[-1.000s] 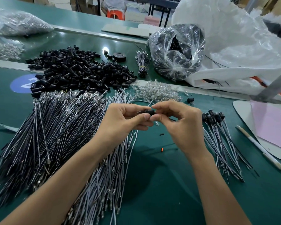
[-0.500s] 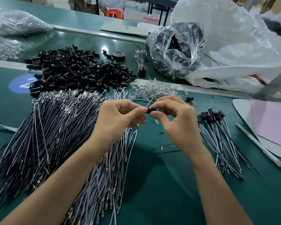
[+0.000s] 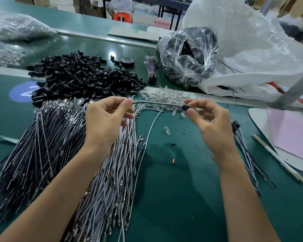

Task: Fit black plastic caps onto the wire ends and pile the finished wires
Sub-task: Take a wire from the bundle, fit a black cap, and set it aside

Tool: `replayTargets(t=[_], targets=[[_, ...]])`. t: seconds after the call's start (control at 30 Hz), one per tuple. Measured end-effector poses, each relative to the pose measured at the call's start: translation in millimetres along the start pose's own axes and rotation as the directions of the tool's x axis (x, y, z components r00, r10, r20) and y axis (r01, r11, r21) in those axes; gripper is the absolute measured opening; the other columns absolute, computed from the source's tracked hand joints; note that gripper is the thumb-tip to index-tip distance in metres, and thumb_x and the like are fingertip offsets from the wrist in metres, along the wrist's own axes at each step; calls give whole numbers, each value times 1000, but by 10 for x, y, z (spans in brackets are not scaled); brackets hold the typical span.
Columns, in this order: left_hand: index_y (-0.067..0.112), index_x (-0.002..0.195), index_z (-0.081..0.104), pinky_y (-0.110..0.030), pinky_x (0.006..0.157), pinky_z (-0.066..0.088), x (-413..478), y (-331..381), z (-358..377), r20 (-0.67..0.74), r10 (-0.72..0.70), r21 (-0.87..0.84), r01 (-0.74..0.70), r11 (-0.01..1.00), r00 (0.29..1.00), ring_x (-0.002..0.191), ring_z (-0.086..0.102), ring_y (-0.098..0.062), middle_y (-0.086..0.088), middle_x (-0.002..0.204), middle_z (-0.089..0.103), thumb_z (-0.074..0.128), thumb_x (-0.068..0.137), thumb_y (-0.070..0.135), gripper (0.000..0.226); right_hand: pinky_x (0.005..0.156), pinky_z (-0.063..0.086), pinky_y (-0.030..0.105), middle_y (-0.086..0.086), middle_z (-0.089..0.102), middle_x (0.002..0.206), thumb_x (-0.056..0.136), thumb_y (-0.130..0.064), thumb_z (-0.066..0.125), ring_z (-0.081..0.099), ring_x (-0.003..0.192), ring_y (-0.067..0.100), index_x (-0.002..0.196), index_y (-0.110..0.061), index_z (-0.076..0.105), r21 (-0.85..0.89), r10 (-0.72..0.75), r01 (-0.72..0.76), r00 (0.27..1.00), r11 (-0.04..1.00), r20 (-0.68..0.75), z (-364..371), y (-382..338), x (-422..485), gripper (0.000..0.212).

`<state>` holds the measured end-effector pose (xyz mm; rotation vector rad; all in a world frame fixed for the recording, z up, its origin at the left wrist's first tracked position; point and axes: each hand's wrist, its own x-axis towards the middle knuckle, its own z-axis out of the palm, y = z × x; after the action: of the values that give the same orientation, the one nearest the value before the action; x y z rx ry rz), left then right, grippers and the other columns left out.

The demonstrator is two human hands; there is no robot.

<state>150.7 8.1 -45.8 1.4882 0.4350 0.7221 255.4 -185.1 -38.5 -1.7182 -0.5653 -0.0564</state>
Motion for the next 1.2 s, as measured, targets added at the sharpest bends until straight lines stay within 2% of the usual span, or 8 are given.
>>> replayTargets(t=[0.1,0.2,0.3,0.4,0.53,0.87,1.07,1.2], targets=[[16,80,71,-23,53,53,-1,18,10,9,-43,-22,44,999,999,64,69,-14,1,68,72,67,90,16,11,83,56,30,1,74,97,88,-6,63,71,89,19,91,-11,63,317,111,-100,994,943,-16,-38,-19,22,6],[13,81,72,-22,55,54,-5,19,0,99,-89,-31,93,995,991,65,70,-14,-2,70,73,69,86,17,7,84,58,38,9,75,95,83,-16,56,72,90,25,94,-6,57,647,190,-152,982,747,11,-49,-30,50,15],[10,81,73,-23,58,58,-39,15,17,318,-134,20,135,991,939,65,70,-16,-7,72,74,71,76,23,14,84,58,37,12,75,99,88,-16,51,72,95,24,95,-4,62,800,175,-146,983,582,53,-68,-59,50,18],[7,79,74,-25,59,58,-69,-16,67,409,-136,18,141,990,902,63,70,-17,-10,69,73,72,77,18,11,77,59,33,10,75,97,88,-17,51,73,93,23,93,-8,67,867,196,-149,979,476,61,-51,-97,35,19],[6,81,74,-25,58,58,-56,-39,71,423,-159,-1,176,984,892,62,70,-18,-12,72,73,71,74,22,18,68,59,28,8,76,93,86,-18,54,74,86,20,96,-8,62,868,241,-140,970,477,24,-26,-122,26,17],[7,88,73,-20,58,56,-69,-32,86,454,-216,68,208,976,865,61,70,-14,-10,72,74,64,86,-1,12,63,58,24,6,76,90,97,-16,49,74,81,17,105,-3,60,847,298,-125,954,517,-42,-44,-138,34,19],[9,106,71,-28,62,59,-75,0,65,521,-232,66,232,970,822,82,74,-23,-7,96,76,53,90,-13,32,63,58,25,7,76,88,98,-14,49,74,79,18,96,-8,60,838,300,-116,952,533,-59,-45,-145,42,12],[9,98,74,-27,63,60,-95,17,72,563,-230,54,242,969,794,77,72,-20,-10,90,76,70,82,12,16,65,58,25,7,76,89,97,-14,50,74,78,17,96,-8,58,826,285,-112,957,552,-61,-46,-132,46,10]])
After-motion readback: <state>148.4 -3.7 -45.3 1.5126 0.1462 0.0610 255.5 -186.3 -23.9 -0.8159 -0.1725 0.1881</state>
